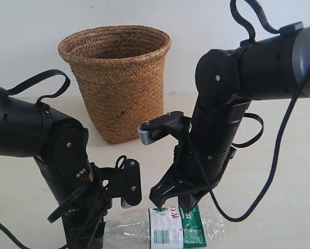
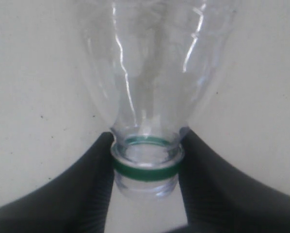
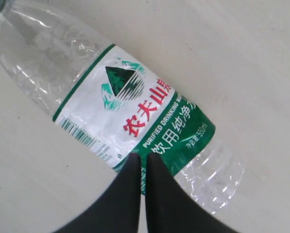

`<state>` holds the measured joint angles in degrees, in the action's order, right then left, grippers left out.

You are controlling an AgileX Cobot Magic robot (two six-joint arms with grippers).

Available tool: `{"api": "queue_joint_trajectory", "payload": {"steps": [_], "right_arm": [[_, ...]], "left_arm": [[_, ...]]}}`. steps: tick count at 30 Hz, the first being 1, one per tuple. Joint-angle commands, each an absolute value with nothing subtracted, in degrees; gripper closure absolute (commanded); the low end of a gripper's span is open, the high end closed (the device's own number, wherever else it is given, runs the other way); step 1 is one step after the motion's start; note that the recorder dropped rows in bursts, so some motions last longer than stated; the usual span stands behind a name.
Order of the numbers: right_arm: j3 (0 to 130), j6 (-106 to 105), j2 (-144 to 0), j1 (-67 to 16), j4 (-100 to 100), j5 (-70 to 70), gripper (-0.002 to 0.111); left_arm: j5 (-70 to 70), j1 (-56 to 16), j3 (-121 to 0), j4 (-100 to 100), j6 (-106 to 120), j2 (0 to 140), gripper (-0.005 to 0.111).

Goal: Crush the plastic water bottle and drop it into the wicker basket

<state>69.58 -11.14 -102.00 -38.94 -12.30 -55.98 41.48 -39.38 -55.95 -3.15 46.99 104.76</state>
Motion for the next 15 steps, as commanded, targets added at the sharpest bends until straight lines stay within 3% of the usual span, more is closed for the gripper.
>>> {"api": "queue_joint_trajectory", "payload": {"steps": [1, 15], "right_arm": [[69.83, -10.73, -101.20, -38.86, -11.84, -55.99, 0.108], [67.90, -10.38, -108.70, -38.86, -11.71, -51.30, 0.108]], "left_arm": [[42.02, -39.27, -56.21, -3.66, 46.30, 104.52, 0.103], [42.02, -39.27, -56.21, -3.66, 46.30, 104.52, 0.103]]}}
